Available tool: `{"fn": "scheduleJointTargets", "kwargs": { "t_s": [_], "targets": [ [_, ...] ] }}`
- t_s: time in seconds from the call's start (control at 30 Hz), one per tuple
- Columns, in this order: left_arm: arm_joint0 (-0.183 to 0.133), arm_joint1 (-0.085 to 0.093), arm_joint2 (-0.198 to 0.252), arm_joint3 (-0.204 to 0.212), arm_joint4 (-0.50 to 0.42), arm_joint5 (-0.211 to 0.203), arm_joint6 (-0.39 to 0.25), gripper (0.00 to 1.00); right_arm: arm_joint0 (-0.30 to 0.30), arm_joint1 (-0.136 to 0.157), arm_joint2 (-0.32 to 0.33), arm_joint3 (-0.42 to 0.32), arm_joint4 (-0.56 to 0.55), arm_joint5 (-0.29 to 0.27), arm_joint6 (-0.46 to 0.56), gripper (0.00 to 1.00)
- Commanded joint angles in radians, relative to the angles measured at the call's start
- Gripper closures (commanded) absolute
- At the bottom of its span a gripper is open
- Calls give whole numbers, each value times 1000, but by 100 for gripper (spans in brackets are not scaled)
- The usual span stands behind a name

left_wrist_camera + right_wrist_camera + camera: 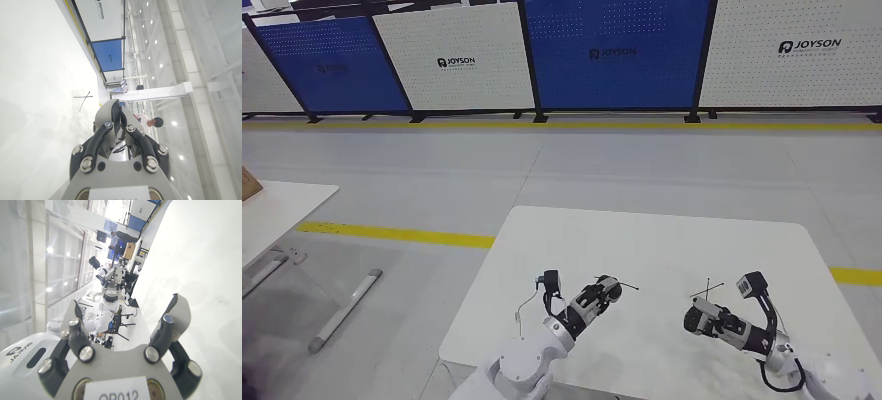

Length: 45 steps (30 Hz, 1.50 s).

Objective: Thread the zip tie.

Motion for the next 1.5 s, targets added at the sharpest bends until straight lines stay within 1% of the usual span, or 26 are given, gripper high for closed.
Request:
{"fn": "scheduleJointTargets", "kwargs": {
  "t_s": [0.0,0.1,0.17,0.27,0.3,0.33,0.4,0.43,0.5,0.53,0.6,0.67,0.77,0.83,0.93,1.0,1.07,1.13,1.2,1.27,1.33,1.43,1.47],
  "targets": [
    [0,0,0,0,0,0,0,100,0,0,0,0,0,0,0,0],
    [-4,-1,3,8,-1,4,1,100,0,0,0,0,0,0,0,0],
    [-6,-2,1,-5,3,-14,3,100,0,0,0,0,0,0,0,0],
    [20,2,-28,-74,11,-76,10,100,0,0,0,0,0,0,0,0],
    [33,4,-39,-98,11,-93,11,100,0,0,0,0,0,0,0,0],
    [49,7,-57,-131,8,-111,10,100,0,0,0,0,0,0,0,0],
    [75,11,-81,-182,-2,-138,6,100,0,0,0,0,0,0,0,0],
    [91,12,-94,-214,-8,-160,1,100,0,0,0,0,0,0,0,0],
    [116,15,-109,-255,-23,-191,-11,100,0,0,0,0,0,0,0,0],
    [132,16,-119,-281,-32,-215,-18,100,0,0,0,0,0,0,0,0],
    [155,19,-130,-315,-38,-241,-34,100,0,0,0,0,0,0,0,0],
    [175,21,-141,-340,-36,-253,-46,100,0,0,0,0,0,0,0,0],
    [186,22,-144,-356,-32,-250,-52,100,0,0,0,0,0,0,0,0],
    [184,21,-137,-353,-20,-240,-54,100,0,0,0,0,0,0,0,0],
    [172,21,-124,-333,16,-197,-50,100,0,0,0,0,0,0,0,0],
    [159,18,-111,-304,27,-162,-38,100,0,0,0,0,0,0,0,0],
    [143,16,-100,-279,27,-141,-31,100,0,0,0,0,0,0,0,0],
    [127,14,-86,-241,31,-122,-25,100,0,0,0,0,0,0,0,0],
    [114,11,-72,-205,39,-108,-20,100,0,0,0,0,0,0,0,0],
    [100,8,-56,-159,54,-99,-7,100,0,0,0,0,0,0,0,0],
    [88,5,-42,-111,67,-98,11,100,0,0,0,0,0,0,0,0],
    [76,1,-30,-55,66,-102,19,100,0,0,0,0,0,0,0,0],
    [72,1,-28,-41,78,-104,23,100,0,0,0,0,0,0,0,0]
  ]
}}
